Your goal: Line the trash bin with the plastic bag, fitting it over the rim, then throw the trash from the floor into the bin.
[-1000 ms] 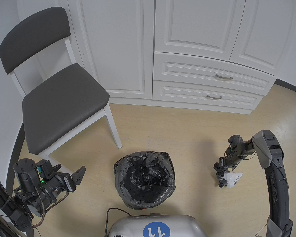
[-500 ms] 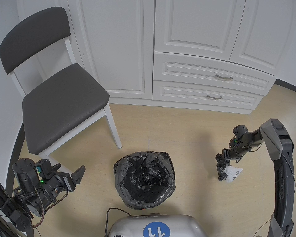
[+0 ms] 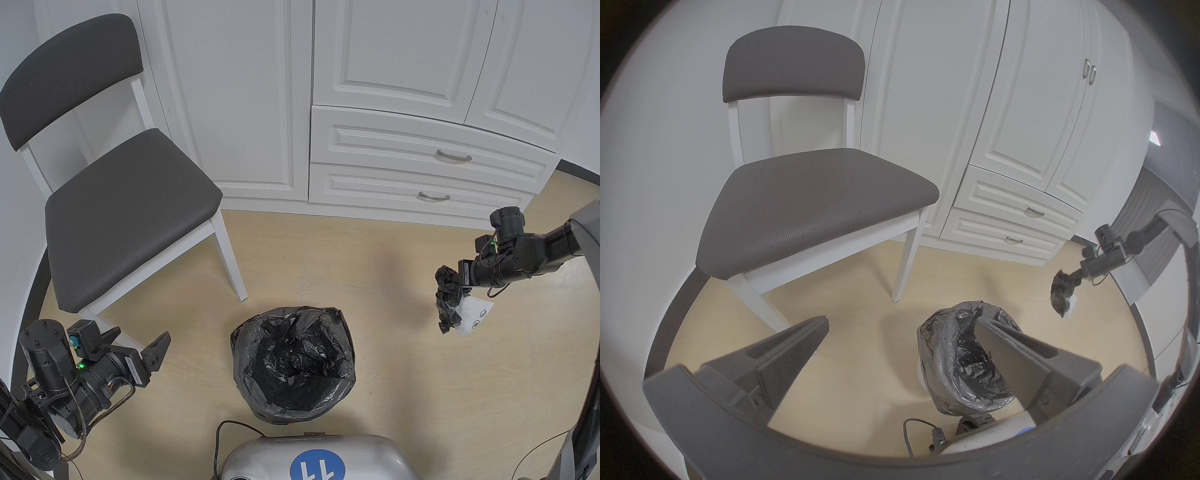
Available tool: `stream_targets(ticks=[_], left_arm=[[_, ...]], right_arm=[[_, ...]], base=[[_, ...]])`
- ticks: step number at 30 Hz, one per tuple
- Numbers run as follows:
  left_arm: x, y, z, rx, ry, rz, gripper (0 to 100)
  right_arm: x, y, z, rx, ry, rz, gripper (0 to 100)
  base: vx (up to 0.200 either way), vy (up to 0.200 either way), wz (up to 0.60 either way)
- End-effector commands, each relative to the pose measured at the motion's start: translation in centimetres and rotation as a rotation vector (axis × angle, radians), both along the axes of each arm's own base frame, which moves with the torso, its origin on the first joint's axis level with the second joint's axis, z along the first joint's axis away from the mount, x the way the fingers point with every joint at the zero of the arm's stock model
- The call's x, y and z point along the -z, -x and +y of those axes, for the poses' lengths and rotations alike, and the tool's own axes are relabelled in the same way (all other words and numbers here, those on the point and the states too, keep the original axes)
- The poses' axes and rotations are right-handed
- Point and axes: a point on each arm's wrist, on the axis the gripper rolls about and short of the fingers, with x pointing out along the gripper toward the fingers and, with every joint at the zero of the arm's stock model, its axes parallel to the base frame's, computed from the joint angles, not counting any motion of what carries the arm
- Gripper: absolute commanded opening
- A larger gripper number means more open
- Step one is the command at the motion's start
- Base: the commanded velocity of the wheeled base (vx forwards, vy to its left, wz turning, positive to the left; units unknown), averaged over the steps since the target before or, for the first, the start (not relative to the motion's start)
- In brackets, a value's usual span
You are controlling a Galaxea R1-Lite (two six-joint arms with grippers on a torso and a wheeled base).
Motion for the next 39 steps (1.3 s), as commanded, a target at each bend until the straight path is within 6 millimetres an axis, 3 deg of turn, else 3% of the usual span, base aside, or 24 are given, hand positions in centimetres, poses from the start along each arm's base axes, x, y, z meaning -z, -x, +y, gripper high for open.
stream_targets(ticks=[1, 2, 5, 8, 9, 11, 17, 22, 29, 35, 39], left_arm=[[-0.3, 0.7, 0.2, 0.002, -0.006, -0.014, 100], [-0.3, 0.7, 0.2, 0.002, -0.006, -0.014, 100], [-0.6, 0.8, 0.3, 0.002, -0.005, -0.034, 100], [-0.9, 1.0, 0.4, 0.004, -0.008, -0.048, 100], [-1.0, 1.1, 0.4, 0.004, -0.007, -0.056, 100], [-1.1, 1.1, 0.4, 0.002, -0.005, -0.057, 100], [-1.3, 1.3, 0.5, 0.004, -0.007, -0.076, 100], [-1.4, 1.3, 0.5, 0.004, -0.019, -0.081, 100], [-1.9, 1.6, 0.7, 0.002, -0.019, -0.111, 100], [-1.9, 1.6, 0.7, 0.004, -0.020, -0.110, 100], [-1.8, 1.6, 0.6, 0.009, -0.022, -0.103, 100]], right_arm=[[-8.5, 7.6, 4.3, -0.127, -0.035, -0.275, 0], [-8.5, 7.6, 4.3, -0.127, -0.035, -0.275, 0], [-11.5, 11.7, 6.6, -0.188, -0.100, -0.460, 0], [-13.3, 14.3, 8.4, -0.226, -0.176, -0.565, 0], [-14.6, 16.4, 9.9, -0.247, -0.243, -0.633, 0], [-15.7, 18.6, 11.5, -0.261, -0.309, -0.699, 0], [-15.9, 22.9, 15.2, -0.281, -0.346, -0.740, 0], [-15.2, 23.1, 16.8, -0.284, -0.354, -0.731, 0], [-13.1, 21.6, 19.3, -0.286, -0.458, -0.887, 0], [-10.0, 19.8, 22.2, -0.307, -0.524, -0.973, 0], [-7.4, 19.7, 24.3, -0.349, -0.525, -0.939, 0]], base=[[0.000, 0.000, 0.00], [0.000, 0.000, 0.00], [0.000, 0.000, 0.00], [0.000, 0.000, 0.00], [0.000, 0.000, 0.00], [0.000, 0.000, 0.00], [0.000, 0.000, 0.00], [0.000, 0.000, 0.00], [0.000, 0.000, 0.00], [0.000, 0.000, 0.00], [0.000, 0.000, 0.00]])
